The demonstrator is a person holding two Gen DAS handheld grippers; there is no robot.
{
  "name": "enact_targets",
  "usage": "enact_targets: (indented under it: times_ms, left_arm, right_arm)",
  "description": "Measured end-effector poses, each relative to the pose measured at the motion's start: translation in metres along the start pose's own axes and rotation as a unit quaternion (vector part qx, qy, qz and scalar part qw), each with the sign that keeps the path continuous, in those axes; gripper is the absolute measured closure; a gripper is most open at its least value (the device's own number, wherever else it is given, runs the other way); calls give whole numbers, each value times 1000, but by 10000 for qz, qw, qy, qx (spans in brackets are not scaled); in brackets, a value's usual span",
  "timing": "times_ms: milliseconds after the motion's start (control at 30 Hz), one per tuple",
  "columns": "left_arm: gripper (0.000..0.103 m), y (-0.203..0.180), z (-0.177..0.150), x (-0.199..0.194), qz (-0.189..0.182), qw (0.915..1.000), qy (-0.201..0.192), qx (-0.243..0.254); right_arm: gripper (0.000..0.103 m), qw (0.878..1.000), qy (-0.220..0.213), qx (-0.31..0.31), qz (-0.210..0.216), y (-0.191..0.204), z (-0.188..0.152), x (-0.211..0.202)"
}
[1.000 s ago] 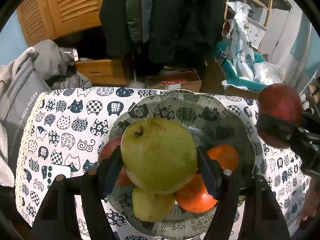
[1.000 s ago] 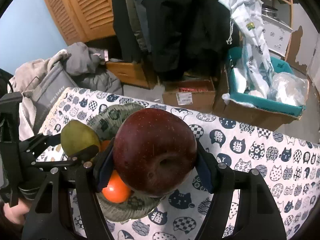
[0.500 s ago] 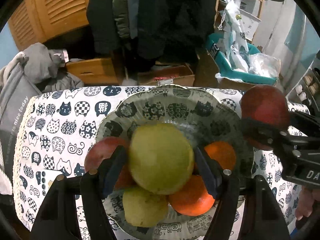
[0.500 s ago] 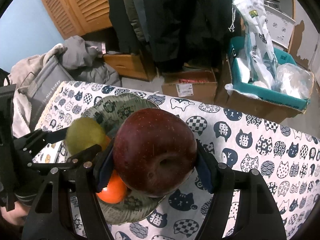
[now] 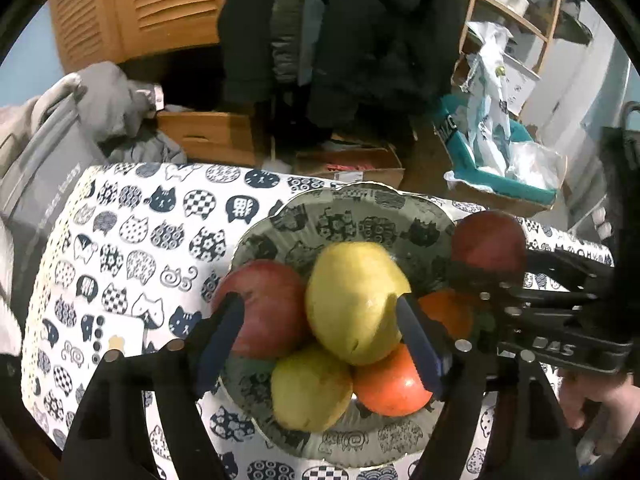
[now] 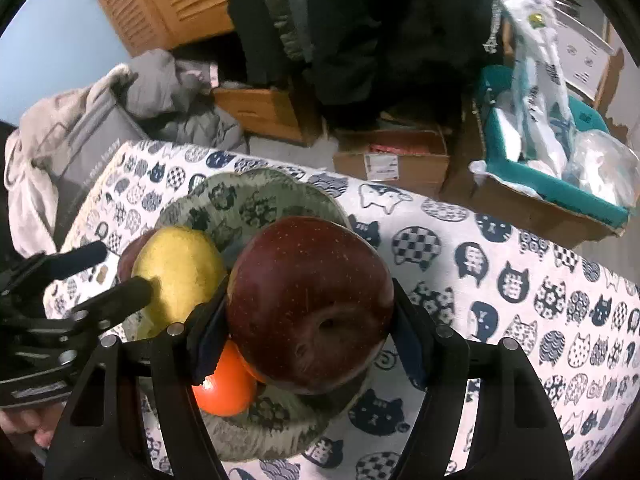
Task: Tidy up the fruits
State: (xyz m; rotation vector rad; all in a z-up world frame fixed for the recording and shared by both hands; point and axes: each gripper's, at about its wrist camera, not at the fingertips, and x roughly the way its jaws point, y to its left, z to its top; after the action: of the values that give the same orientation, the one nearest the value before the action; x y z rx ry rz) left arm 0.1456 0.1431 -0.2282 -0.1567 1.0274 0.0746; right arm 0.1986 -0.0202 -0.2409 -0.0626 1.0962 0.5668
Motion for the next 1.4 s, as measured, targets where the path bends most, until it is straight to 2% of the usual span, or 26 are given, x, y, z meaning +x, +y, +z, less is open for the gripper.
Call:
enact_targets:
  times_ms: [300, 467, 767, 967, 1133, 1200, 1233, 1400]
  left_arm:
    - [23, 20, -6, -14, 18, 9996, -53, -270]
    - [23, 26, -8, -17, 39, 9994, -69, -335]
    - [23, 24, -9, -30, 49, 9994, -120, -333]
    - [23, 23, -7, -55, 49, 9988, -312, -368]
    - [21, 21, -3, -85, 84, 9974, -575, -416]
    - [20, 19, -1, -99, 88, 9966, -715, -406]
    - [15, 18, -1, -104, 93, 9962, -767, -403]
    - [12, 5, 3, -138, 140, 9930, -1134, -290]
  right_arm:
    - [30, 9994, 163, -260, -147, 12, 10, 16]
    - [30, 9995, 257, -155, -110, 10, 11, 20]
    - [30, 9998, 123, -117, -46, 14, 13, 5]
    - [29, 9991, -198, -227, -314, 21, 18, -31]
    - [24, 9963, -586, -266, -566, 25, 22, -74]
    - [24, 9946, -736, -312, -661, 26, 22, -92]
    - [24, 9936, -810, -338, -710, 27, 22, -101]
    - [24, 9884, -1177, -444, -851, 34, 19, -145]
